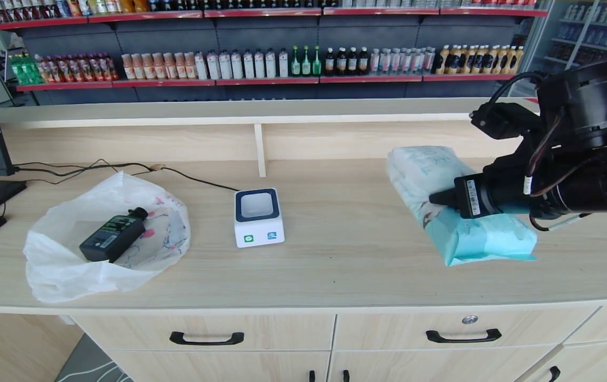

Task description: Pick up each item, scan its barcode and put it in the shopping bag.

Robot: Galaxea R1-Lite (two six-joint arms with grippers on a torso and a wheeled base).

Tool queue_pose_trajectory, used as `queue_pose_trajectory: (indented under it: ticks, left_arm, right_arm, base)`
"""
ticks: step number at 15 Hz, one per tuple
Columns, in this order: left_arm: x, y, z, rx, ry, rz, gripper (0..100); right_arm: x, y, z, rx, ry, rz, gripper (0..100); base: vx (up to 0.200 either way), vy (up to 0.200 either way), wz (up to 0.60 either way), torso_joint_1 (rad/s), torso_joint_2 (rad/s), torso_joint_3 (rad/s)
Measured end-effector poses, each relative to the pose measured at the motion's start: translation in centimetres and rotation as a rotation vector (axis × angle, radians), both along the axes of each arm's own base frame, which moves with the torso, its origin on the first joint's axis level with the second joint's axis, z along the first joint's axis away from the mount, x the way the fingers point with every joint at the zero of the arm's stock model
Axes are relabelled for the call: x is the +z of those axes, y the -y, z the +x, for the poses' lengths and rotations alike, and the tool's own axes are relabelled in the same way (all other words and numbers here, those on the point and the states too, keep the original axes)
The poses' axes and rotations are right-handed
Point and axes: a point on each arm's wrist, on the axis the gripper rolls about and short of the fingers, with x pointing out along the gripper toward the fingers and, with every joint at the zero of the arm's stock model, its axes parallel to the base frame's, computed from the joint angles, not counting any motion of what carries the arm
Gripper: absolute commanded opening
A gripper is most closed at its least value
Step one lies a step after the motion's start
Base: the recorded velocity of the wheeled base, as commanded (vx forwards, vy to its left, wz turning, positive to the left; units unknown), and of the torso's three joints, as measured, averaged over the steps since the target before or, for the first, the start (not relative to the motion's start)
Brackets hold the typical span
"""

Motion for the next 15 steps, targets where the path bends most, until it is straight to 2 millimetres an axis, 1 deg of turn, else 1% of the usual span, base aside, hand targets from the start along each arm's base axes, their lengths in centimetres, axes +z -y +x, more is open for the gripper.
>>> queue_pose_trajectory:
  ticks: [1,4,6,7,9,10,13,15]
  left_arm:
    - [0.0,0.0,0.0,0.0,0.0,0.0,100]
    - [0.0,0.0,0.0,0.001,-0.001,0.0,100]
    - [0.0,0.0,0.0,0.001,0.0,0.0,100]
    - [0.0,0.0,0.0,0.0,0.0,0.0,100]
    - [0.0,0.0,0.0,0.0,0.0,0.0,100]
    - [0.0,0.0,0.0,0.0,0.0,0.0,100]
    - [0.0,0.0,0.0,0.0,-0.001,0.0,100]
    - [0.0,0.0,0.0,0.0,-0.001,0.0,100]
  right_arm:
    - [0.1,0.0,-1.5,0.021,0.004,0.001,0]
    - [-0.7,-0.1,-5.5,0.092,0.005,-0.001,0]
    - [-0.8,0.4,-7.2,0.109,0.051,0.025,0]
    - [-0.7,0.7,-7.9,0.099,0.074,0.072,0]
    - [-0.6,0.9,-9.1,0.073,0.061,0.168,0]
    - [-0.5,1.0,-9.7,0.048,0.032,0.259,0]
    - [0.2,1.4,-11.6,0.117,-0.085,0.529,0]
    - [0.5,1.7,-12.6,0.115,-0.143,0.697,0]
  base:
    - [0.0,0.0,0.0,0.0,0.0,0.0]
    - [0.0,0.0,0.0,0.0,0.0,0.0]
    - [0.0,0.0,0.0,0.0,0.0,0.0]
    - [0.0,0.0,0.0,0.0,0.0,0.0]
    - [0.0,0.0,0.0,0.0,0.0,0.0]
    - [0.0,0.0,0.0,0.0,0.0,0.0]
    - [0.0,0.0,0.0,0.0,0.0,0.0]
    - [0.0,0.0,0.0,0.0,0.0,0.0]
